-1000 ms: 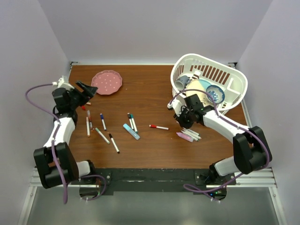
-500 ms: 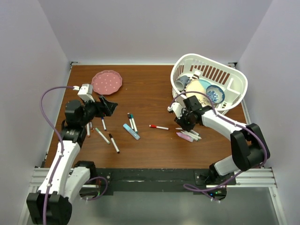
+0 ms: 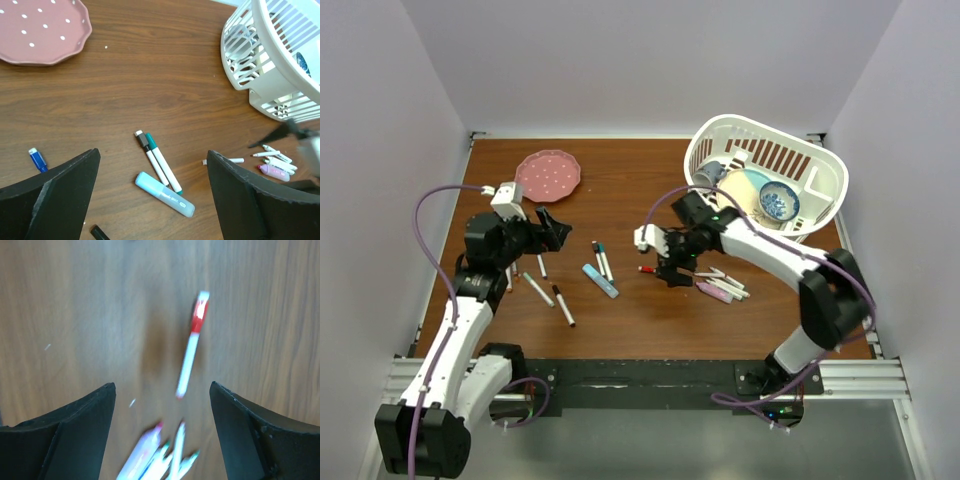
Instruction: Open the pen caps
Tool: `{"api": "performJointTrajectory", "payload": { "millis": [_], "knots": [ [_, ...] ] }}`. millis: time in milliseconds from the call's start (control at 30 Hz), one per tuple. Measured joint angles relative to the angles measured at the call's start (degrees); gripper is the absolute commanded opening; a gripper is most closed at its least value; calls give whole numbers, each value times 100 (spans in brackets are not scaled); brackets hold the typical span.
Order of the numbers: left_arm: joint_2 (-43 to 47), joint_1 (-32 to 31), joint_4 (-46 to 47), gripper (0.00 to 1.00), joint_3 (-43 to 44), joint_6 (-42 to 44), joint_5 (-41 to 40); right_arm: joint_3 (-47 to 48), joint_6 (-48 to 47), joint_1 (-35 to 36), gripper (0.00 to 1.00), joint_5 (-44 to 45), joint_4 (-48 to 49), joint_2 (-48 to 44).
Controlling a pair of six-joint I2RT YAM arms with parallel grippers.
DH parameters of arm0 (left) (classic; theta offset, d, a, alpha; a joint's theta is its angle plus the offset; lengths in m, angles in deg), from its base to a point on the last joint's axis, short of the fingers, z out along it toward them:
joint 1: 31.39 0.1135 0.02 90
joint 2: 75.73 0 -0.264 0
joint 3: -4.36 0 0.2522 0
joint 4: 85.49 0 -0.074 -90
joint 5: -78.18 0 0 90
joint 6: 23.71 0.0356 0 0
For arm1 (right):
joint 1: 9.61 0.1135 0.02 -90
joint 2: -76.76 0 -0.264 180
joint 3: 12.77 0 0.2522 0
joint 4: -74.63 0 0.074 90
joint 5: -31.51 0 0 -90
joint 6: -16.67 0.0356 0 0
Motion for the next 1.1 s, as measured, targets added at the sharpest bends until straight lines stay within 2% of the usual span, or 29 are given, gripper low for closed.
{"api": "performJointTrajectory", "payload": {
  "millis": [100, 200, 333, 367, 433, 467, 567, 600, 667, 767, 900, 1000, 1100],
  "knots": [
    [173, 0, -13, 100, -2, 0, -90, 560, 107, 136, 77, 247, 94, 848],
    [297, 0, -4, 100, -2, 0, -129, 699, 243, 195, 74, 562, 101, 1252],
    [299, 2, -2, 100, -11, 0, -122, 826, 452, 348, 63, 968, 52, 1569],
    [295, 2, -2, 100, -17, 0, -118, 852, 483, 382, 57, 1012, 46, 1635],
    [286, 2, -2, 100, -26, 0, -105, 911, 562, 446, 51, 1117, 26, 1770],
    [286, 2, -2, 100, -26, 0, -98, 968, 584, 470, 42, 1191, 9, 1821],
    [284, 2, 7, 100, -31, 0, -48, 1064, 632, 483, 23, 1287, 37, 1904],
    [282, 2, 7, 100, -35, -4, -15, 1084, 651, 481, 12, 1316, 57, 1921],
    [262, 2, 61, 100, -57, -48, 74, 1088, 680, 466, 1, 1340, 90, 1928],
    [234, 2, 426, 98, -275, -262, 337, 1027, 780, 459, 0, 1331, 151, 1891],
    [214, 0, 1624, 95, -1259, -1370, 903, 706, 992, 415, 0, 1156, 262, 1631],
    [120, -85, 2699, 95, -2264, -2531, 1137, 415, 1307, 260, 0, 516, 184, 1274],
    [2, -365, 3379, 96, -2828, -3405, 1078, 192, 1674, 2, 0, -269, 306, 800]
  ]
}}
